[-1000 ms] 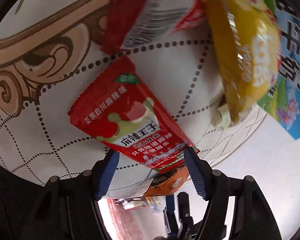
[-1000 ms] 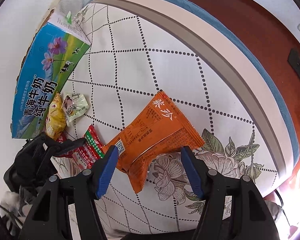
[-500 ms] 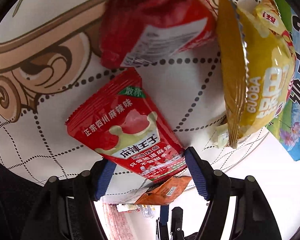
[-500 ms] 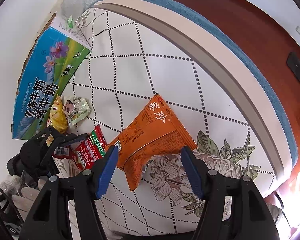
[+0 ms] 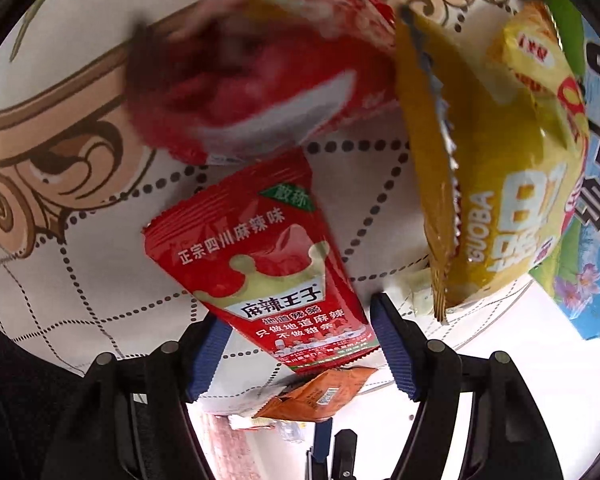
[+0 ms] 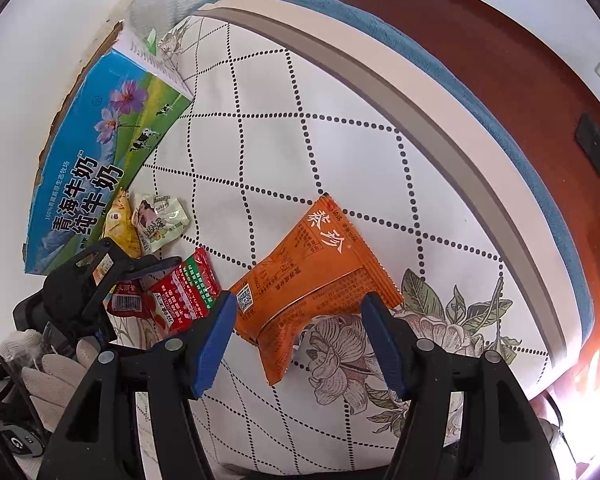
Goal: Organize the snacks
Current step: 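Grasp the red spicy strip pack with left tool while right tool grasps orange pack, then carry both packs into the box and open both tools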
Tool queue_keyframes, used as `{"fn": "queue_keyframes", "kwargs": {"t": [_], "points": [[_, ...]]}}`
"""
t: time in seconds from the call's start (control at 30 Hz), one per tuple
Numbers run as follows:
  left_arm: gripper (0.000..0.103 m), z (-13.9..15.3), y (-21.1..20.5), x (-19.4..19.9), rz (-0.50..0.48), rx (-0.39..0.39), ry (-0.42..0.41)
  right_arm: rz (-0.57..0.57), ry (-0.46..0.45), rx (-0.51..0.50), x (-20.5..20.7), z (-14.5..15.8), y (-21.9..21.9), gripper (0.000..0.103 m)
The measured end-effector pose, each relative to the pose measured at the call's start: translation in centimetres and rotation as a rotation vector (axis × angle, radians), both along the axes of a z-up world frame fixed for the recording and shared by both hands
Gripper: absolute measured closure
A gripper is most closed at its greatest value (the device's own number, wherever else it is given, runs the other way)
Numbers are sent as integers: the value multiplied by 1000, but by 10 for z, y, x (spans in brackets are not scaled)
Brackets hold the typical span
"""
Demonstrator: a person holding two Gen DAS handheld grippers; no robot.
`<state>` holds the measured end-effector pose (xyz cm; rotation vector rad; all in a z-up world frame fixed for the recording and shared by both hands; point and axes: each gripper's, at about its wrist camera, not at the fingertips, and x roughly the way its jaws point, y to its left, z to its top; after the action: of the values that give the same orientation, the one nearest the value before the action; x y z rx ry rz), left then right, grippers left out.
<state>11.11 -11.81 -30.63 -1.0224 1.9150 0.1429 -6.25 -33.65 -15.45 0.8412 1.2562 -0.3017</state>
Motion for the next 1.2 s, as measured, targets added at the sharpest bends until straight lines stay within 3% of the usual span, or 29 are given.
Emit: {"fn": "queue_keyframes", "kwargs": {"t": [0.1,0.17,0.33,0.43,0.63,0.67,0.77,0.87,0.93,1.03,1.13,1.2], "points": [[35,7,-13,20,-170,48,-59,13,5,1,1,-1,2,35],[35,12,-31,27,-349,82,-114,20,8,0,1,-1,4,35],[35,23,-65,25,-708,84,-212,32,22,1,3,-5,1,35],[35,31,-75,16,-892,134,-262,56,45,5,9,-11,-1,35],[35,41,-83,-11,-1156,285,-385,220,96,-62,33,-26,18,36],[35,42,-83,-14,-1181,301,-403,266,105,-92,38,-28,24,40],[35,44,-75,-18,-1160,299,-430,429,107,-198,50,-29,45,45],[28,34,-49,-17,-958,213,-391,568,124,-276,53,-26,60,45],[27,31,-31,-13,-809,168,-380,574,123,-263,53,-24,58,44],[28,24,-3,-19,-673,154,-408,558,131,-246,51,-22,54,43],[42,31,6,-38,-711,222,-477,570,136,-240,52,-27,58,43],[50,38,-11,-48,-758,264,-509,584,137,-252,50,-31,59,43]]}}
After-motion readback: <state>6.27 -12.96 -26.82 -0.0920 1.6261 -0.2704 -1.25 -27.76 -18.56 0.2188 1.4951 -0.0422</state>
